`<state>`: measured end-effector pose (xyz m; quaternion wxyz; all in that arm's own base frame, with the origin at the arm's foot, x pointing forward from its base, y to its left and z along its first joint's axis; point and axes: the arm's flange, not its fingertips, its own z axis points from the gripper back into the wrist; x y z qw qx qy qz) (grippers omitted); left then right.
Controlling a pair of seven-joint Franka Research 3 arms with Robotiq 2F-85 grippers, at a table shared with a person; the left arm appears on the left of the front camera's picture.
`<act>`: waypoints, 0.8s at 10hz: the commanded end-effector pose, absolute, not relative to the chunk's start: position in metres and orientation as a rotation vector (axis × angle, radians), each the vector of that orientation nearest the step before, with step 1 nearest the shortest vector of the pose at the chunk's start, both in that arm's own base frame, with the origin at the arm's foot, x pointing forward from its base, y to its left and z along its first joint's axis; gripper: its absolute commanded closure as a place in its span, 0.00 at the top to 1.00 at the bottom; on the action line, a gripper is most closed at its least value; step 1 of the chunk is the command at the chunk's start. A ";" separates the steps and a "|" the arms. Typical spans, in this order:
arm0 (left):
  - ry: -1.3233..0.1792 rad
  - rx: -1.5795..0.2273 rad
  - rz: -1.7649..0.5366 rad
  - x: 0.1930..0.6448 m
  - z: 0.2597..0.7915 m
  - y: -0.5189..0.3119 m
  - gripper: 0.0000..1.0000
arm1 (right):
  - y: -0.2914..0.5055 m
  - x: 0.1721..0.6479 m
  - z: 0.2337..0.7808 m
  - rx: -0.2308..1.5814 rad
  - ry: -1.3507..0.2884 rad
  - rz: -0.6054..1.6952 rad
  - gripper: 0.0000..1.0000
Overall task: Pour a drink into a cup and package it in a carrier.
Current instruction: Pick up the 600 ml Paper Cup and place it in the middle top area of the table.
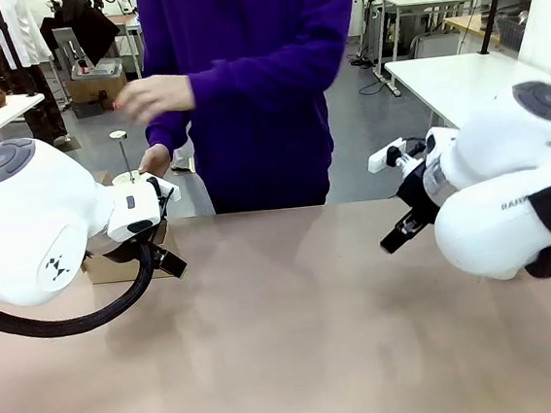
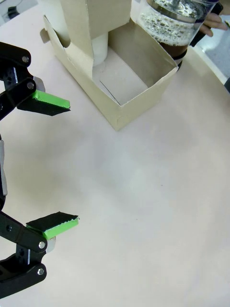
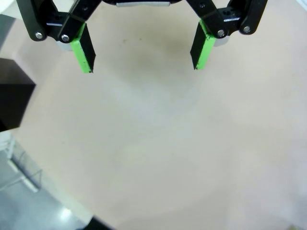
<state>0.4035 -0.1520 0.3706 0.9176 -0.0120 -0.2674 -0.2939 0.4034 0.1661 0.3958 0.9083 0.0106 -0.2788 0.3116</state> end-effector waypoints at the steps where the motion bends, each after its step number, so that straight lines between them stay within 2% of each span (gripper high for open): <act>1: -0.550 -0.024 -0.605 0.404 0.371 -0.152 1.00 | 0.158 0.420 0.470 0.030 -0.563 0.602 1.00; 3: -0.550 -0.024 -0.605 0.404 0.371 -0.152 1.00 | 0.133 0.423 0.538 0.067 -0.558 0.652 1.00; 5: -0.550 -0.024 -0.605 0.404 0.371 -0.152 1.00 | 0.070 0.416 0.597 0.205 -0.596 0.757 1.00; 8: -0.550 -0.024 -0.605 0.404 0.371 -0.152 1.00 | -0.058 0.410 0.606 0.451 -0.722 0.904 1.00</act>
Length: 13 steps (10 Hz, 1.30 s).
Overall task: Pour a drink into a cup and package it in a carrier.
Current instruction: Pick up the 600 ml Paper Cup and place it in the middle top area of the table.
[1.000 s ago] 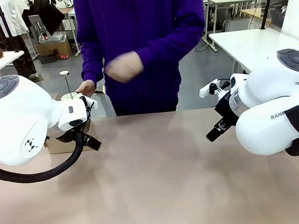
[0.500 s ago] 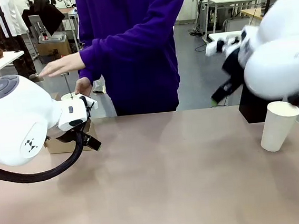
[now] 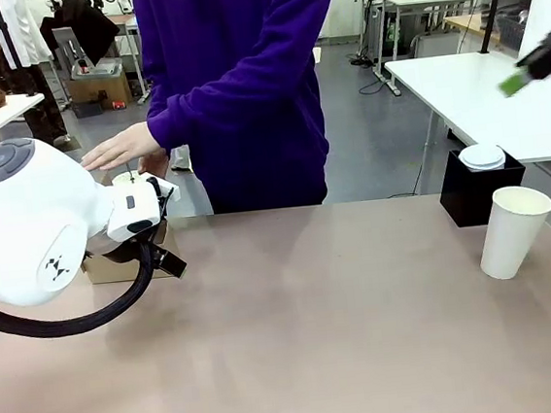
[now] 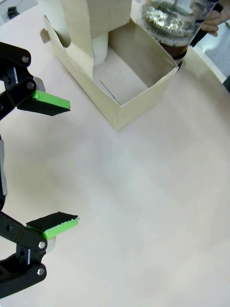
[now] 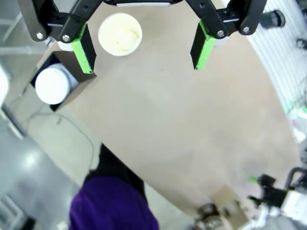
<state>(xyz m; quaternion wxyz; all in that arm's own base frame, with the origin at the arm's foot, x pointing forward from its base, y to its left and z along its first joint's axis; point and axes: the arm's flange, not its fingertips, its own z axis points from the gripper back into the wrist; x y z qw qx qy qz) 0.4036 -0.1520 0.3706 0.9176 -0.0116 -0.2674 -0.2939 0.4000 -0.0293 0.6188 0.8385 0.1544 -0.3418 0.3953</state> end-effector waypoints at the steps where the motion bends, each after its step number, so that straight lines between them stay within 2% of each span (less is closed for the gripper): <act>1: -0.550 -0.024 -0.605 0.404 0.371 -0.152 1.00 | -0.101 0.402 0.586 0.537 -0.803 0.929 1.00; 3: -0.550 -0.024 -0.605 0.404 0.371 -0.152 1.00 | -0.165 0.389 0.534 0.640 -0.940 0.938 1.00; 7: -0.550 -0.024 -0.605 0.404 0.371 -0.152 1.00 | -0.239 0.381 0.417 0.818 -1.096 0.975 1.00; 10: -0.550 -0.024 -0.605 0.404 0.371 -0.152 1.00 | -0.248 0.388 0.368 0.881 -1.159 0.941 1.00; 13: -0.550 -0.024 -0.605 0.404 0.371 -0.152 1.00 | -0.243 0.385 0.358 0.867 -1.252 0.908 1.00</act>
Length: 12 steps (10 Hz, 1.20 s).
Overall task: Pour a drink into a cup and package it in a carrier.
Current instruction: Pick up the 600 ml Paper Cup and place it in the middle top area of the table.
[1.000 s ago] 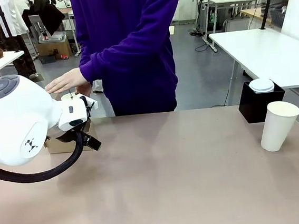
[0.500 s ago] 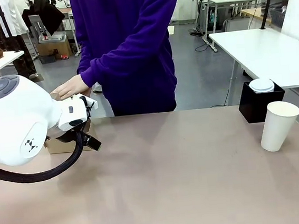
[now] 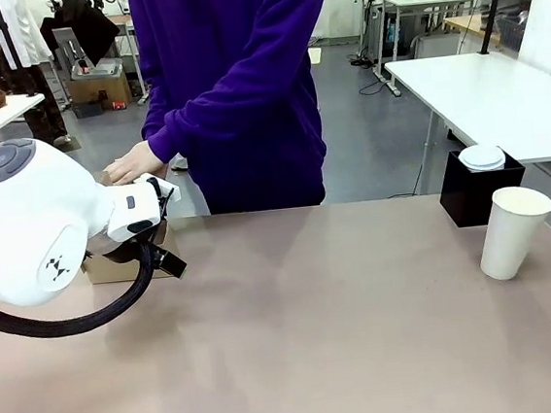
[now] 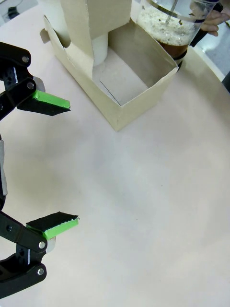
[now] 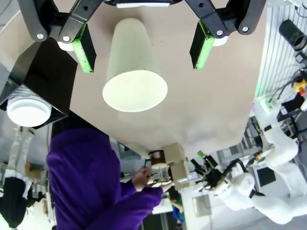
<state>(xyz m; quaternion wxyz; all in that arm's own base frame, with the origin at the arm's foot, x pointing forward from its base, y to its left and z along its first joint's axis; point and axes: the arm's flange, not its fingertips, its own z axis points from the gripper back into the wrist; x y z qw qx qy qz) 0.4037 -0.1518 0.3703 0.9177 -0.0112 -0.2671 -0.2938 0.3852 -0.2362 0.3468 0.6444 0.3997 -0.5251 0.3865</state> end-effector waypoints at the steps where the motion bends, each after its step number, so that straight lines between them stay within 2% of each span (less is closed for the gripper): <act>1: -0.550 -0.024 -0.605 0.404 0.371 -0.152 1.00 | -0.246 0.381 0.360 0.850 -1.257 0.903 1.00; 2: -0.550 -0.024 -0.605 0.404 0.371 -0.152 1.00 | -0.245 0.379 0.369 0.734 -1.231 0.878 1.00; 3: -0.550 -0.024 -0.605 0.404 0.371 -0.152 1.00 | -0.242 0.384 0.351 0.892 -1.209 0.883 1.00; 7: -0.550 -0.024 -0.605 0.404 0.371 -0.152 1.00 | -0.244 0.384 0.351 0.870 -1.205 0.881 1.00; 12: -0.550 -0.024 -0.605 0.404 0.371 -0.152 1.00 | -0.212 0.385 0.276 0.844 -1.331 0.797 1.00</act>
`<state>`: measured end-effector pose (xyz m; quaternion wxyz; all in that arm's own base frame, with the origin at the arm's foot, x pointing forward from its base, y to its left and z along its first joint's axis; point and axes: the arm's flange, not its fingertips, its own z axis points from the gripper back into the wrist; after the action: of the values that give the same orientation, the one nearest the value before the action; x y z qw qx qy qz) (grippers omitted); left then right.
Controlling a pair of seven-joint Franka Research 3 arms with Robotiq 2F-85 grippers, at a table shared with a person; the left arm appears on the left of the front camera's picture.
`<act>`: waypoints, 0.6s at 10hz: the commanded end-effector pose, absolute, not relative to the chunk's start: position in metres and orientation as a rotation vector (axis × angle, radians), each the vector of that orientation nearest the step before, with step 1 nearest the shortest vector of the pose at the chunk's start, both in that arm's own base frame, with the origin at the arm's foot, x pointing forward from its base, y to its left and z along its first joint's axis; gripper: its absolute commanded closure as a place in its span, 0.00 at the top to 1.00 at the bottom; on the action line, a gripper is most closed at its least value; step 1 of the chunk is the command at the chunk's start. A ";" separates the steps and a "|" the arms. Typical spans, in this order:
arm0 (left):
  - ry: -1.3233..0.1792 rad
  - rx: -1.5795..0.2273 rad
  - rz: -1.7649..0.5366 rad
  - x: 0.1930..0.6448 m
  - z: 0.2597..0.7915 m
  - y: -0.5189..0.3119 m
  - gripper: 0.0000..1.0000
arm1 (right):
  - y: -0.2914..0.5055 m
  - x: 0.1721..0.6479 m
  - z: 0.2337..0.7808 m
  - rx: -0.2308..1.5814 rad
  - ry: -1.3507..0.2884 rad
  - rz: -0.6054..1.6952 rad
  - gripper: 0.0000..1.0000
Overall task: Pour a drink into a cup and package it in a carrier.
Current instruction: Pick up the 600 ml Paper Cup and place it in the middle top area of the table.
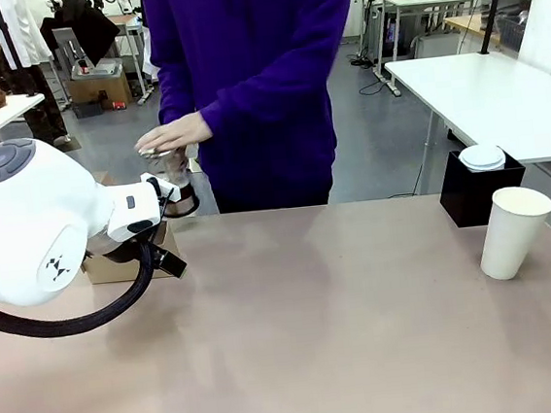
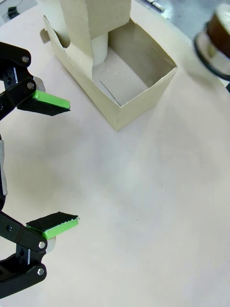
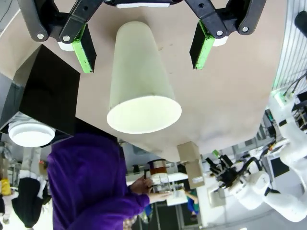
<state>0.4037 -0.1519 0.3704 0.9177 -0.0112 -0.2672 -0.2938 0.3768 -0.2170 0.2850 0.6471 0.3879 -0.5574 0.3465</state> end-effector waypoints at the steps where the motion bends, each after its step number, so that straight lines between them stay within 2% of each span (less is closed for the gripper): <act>1: -0.550 -0.024 -0.605 0.404 0.371 -0.152 1.00 | -0.205 0.388 0.266 0.857 -1.342 0.808 1.00; 6: -0.550 -0.024 -0.605 0.404 0.371 -0.152 1.00 | -0.176 0.399 0.246 0.853 -1.411 0.745 1.00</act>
<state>0.4037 -0.1519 0.3703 0.9177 -0.0112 -0.2671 -0.2938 0.3968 -0.1848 0.2493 0.6264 0.3902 -0.5916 0.3247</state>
